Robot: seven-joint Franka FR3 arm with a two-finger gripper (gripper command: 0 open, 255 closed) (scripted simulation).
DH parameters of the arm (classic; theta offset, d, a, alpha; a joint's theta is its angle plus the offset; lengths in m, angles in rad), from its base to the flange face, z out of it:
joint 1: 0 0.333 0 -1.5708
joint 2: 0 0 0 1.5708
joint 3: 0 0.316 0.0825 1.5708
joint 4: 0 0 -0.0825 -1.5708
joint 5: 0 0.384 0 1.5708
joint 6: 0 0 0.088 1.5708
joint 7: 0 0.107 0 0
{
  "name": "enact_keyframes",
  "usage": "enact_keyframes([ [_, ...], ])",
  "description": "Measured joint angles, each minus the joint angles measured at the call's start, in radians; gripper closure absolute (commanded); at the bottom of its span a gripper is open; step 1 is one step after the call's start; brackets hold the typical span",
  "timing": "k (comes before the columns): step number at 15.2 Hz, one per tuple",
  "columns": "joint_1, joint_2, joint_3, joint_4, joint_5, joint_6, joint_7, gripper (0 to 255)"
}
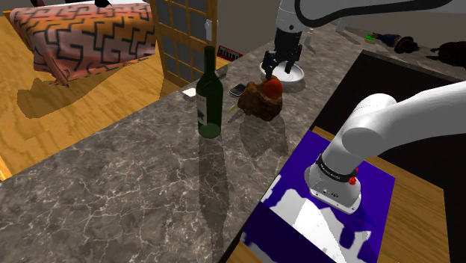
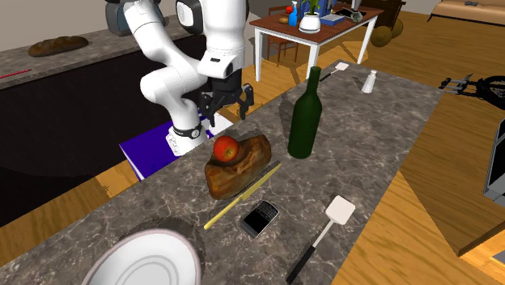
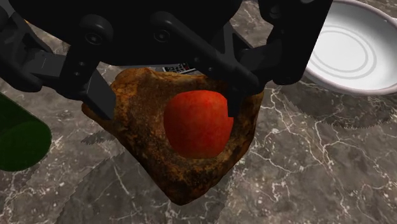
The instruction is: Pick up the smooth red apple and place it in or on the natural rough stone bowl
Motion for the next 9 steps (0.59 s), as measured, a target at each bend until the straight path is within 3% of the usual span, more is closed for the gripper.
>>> enact_keyframes([
  [9,0.003,-0.001,0.007,0.123,0.007,-0.123,-0.002,0],
])
